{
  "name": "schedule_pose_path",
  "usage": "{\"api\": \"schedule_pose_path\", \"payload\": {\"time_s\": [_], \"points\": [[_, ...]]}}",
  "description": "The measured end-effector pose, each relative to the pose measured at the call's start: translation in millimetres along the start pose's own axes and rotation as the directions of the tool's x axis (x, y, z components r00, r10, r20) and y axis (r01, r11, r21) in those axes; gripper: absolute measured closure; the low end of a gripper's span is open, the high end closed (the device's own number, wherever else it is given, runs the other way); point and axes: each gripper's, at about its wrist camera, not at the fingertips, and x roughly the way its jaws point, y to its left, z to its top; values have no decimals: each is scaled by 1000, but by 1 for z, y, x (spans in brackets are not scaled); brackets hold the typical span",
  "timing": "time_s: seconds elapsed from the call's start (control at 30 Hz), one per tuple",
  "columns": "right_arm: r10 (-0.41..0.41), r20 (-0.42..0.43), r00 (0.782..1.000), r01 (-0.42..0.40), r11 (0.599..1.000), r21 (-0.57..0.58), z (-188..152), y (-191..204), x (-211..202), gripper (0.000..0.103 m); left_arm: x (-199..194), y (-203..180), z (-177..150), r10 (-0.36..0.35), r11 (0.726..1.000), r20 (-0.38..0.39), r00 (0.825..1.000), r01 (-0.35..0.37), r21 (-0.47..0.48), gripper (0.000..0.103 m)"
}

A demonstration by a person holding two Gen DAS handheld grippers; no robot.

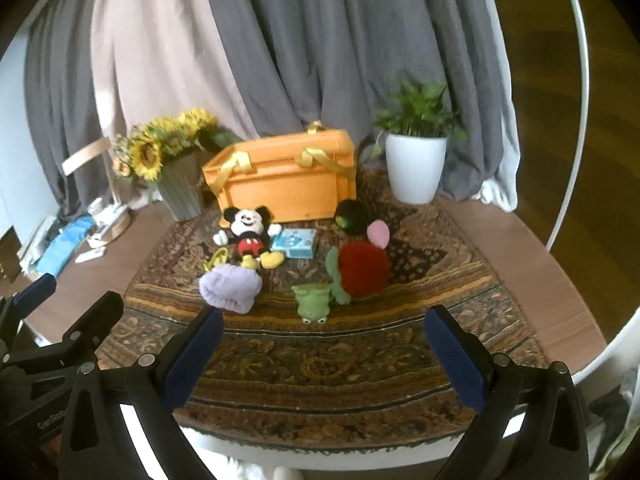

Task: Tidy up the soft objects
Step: 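Grasp the lavender wristband with the left tool while the right tool grasps the green frog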

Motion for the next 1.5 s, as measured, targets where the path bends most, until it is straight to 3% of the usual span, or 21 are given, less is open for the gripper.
{"api": "schedule_pose_path", "payload": {"time_s": [0.27,0.53,0.87,1.07,1.33,1.5], "points": [[-10,-128,992,17,999,51,0,5,71,16,70,6,6,-83,995,-77,994,86,42,0],[-37,-221,975,58,994,91,-8,13,128,26,132,11,4,-200,976,-169,965,211,48,2],[-15,-288,958,56,989,136,-21,12,171,38,183,-4,-3,-260,960,-276,925,278,27,6],[19,-295,955,24,989,143,-21,8,186,46,198,-11,-9,-264,959,-310,914,283,18,8],[52,-299,953,-9,990,142,-20,4,204,55,218,-18,-12,-259,962,-347,901,274,-8,24],[62,-295,953,-24,991,131,-19,6,206,60,218,-19,-14,-255,964,-347,902,266,-15,45]]}}
